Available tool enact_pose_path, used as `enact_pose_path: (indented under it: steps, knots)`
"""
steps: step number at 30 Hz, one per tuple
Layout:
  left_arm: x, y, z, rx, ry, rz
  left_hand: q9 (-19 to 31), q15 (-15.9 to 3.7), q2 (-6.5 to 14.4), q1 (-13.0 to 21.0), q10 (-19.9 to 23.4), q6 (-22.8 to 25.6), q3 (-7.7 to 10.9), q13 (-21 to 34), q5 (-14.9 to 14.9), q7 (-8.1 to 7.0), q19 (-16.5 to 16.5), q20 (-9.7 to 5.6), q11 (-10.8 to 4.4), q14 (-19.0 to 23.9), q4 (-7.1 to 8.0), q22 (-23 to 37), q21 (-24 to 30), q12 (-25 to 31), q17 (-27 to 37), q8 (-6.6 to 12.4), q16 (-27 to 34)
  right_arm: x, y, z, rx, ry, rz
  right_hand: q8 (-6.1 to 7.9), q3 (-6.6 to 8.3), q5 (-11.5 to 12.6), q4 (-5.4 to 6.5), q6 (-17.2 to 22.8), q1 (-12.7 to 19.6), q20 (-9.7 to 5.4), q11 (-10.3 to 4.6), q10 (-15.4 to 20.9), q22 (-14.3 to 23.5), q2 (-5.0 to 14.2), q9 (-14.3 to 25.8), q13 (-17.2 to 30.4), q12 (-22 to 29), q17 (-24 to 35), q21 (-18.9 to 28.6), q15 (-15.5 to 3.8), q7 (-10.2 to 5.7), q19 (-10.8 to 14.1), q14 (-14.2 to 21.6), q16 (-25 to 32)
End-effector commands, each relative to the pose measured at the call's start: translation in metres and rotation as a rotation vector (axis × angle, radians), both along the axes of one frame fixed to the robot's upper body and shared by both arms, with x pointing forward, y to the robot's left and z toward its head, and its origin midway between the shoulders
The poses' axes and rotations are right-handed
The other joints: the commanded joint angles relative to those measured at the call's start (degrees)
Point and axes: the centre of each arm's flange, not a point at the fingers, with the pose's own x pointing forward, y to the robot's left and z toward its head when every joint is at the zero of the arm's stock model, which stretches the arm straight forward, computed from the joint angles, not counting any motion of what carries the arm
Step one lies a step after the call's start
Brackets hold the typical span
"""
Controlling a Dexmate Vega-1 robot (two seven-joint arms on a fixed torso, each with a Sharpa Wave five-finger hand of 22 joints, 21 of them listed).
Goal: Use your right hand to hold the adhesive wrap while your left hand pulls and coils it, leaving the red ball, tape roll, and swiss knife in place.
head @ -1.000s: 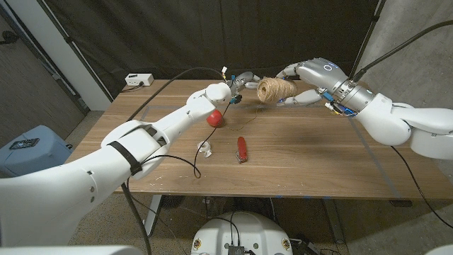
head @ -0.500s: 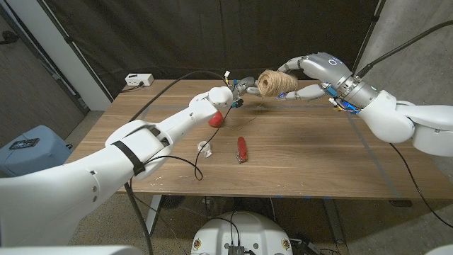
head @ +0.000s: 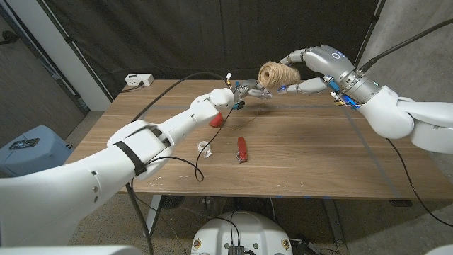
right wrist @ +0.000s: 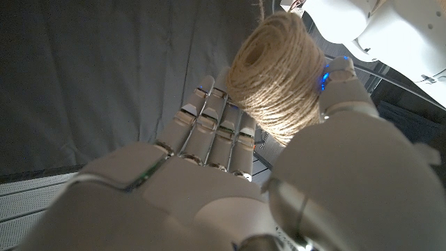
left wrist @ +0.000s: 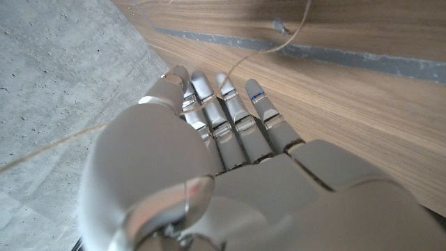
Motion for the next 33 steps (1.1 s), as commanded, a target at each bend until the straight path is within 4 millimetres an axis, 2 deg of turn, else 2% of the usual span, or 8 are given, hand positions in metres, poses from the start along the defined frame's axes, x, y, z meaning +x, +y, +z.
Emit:
enact_pose_path:
  steps: [1,10,23,33]
  knots:
    - [-0.008,-0.006,-0.02,0.054,0.046,-0.042,0.1,-0.11,0.3,0.5,0.4,0.3,-0.23,0.3,0.2,0.02,-0.4,0.11,0.23,0.5,0.0,0.1,0.3,-0.1,0.2,0.31,-0.1,0.013,0.001,0.02,0.042,-0.052,0.007,0.39,-0.37,0.3,0.01,7.3,8.2,-2.61,-6.86,7.6,0.1,8.68,0.3,0.4,0.4,0.1,0.1,-8.01,-7.07,0.6,0.5,-0.3]
    - [-0.013,-0.01,-0.029,0.075,0.062,-0.064,0.2,-0.08,0.4,0.6,0.4,0.3,-0.3,0.3,0.2,-0.01,-0.5,0.18,0.31,0.8,0.0,0.1,0.3,-0.2,0.5,0.3,0.2,0.018,0.001,0.027,0.035,-0.061,0.007,0.39,-0.43,0.3,-0.01,7.4,8.3,-2.59,-7.02,7.6,0.1,8.72,0.3,0.4,0.3,0.2,0.1,-8.04,-7.0,0.6,0.5,-0.3]
    - [-0.034,-0.011,-0.018,0.037,0.02,-0.106,0.2,-0.01,0.4,0.6,0.3,0.2,-0.32,0.5,0.2,0.13,-0.6,0.25,0.16,0.8,0.03,0.1,0.4,-0.3,0.6,0.27,0.0,0.024,-0.003,0.03,0.031,-0.068,-0.012,0.34,-0.49,0.3,0.03,7.3,8.2,-2.6,-7.1,7.8,0.1,8.74,0.4,0.4,0.3,0.2,0.1,-8.0,-7.06,0.6,0.6,-0.4]
    - [-0.043,-0.012,-0.02,0.029,0.024,-0.123,0.2,-0.1,0.4,0.6,0.4,0.2,-0.37,0.5,0.2,0.02,-0.7,0.17,0.21,0.8,0.01,0.1,0.4,-0.4,0.7,0.25,0.0,0.032,-0.003,0.034,0.023,-0.065,-0.027,0.31,-0.49,0.3,-0.03,7.3,8.4,-2.62,-7.05,7.7,0.1,8.83,0.4,0.5,0.2,0.3,0.1,-8.06,-7.07,0.6,0.6,-0.5]
